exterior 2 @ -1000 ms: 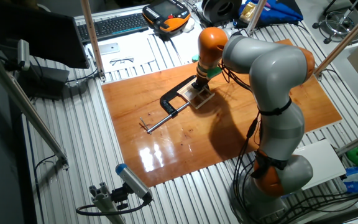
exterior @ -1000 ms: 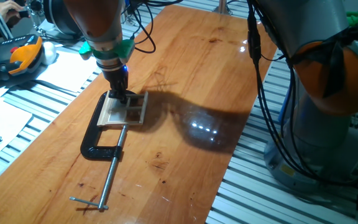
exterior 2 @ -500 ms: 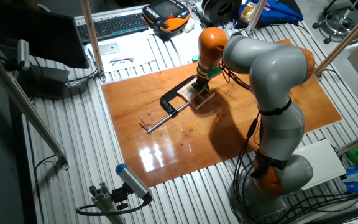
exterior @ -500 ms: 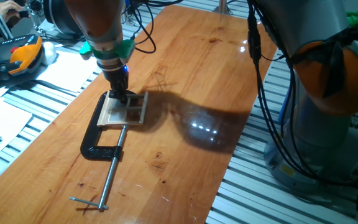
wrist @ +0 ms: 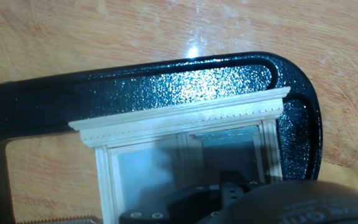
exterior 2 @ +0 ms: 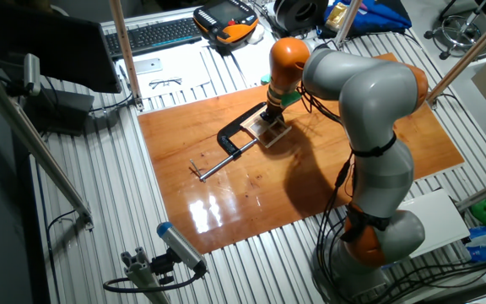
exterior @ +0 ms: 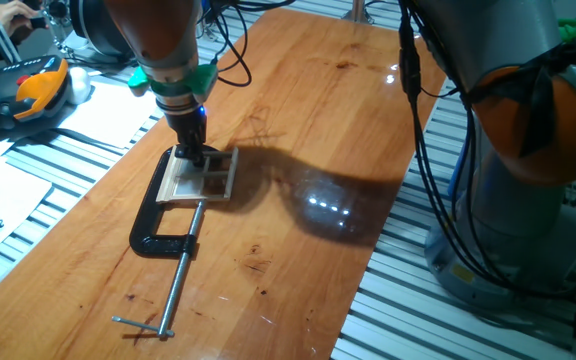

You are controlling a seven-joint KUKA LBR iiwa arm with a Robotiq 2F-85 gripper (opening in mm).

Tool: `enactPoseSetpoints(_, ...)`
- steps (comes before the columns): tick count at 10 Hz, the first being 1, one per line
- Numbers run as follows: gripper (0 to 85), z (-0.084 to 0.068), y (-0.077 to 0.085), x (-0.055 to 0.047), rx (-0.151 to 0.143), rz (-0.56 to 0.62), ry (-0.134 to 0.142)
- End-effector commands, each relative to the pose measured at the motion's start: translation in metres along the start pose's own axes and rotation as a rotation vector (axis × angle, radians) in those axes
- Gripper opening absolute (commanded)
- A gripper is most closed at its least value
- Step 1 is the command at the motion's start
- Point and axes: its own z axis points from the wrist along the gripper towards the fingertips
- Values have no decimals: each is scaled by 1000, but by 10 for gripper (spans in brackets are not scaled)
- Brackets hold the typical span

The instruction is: Close a sliding window

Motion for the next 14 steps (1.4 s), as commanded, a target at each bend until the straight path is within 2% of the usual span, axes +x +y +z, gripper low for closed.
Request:
enactPoseSetpoints(1,0,0,0,0,-1,-2,2)
enactPoseSetpoints(3,0,0,0,1,-4,-2,16)
enactPoseSetpoints(7,0,-1,0,5,-3,-2,22)
enactPoseSetpoints(10,0,-2,0,6,0,-2,23)
enactPoseSetpoints(14,0,-3,0,4,-14,2,15)
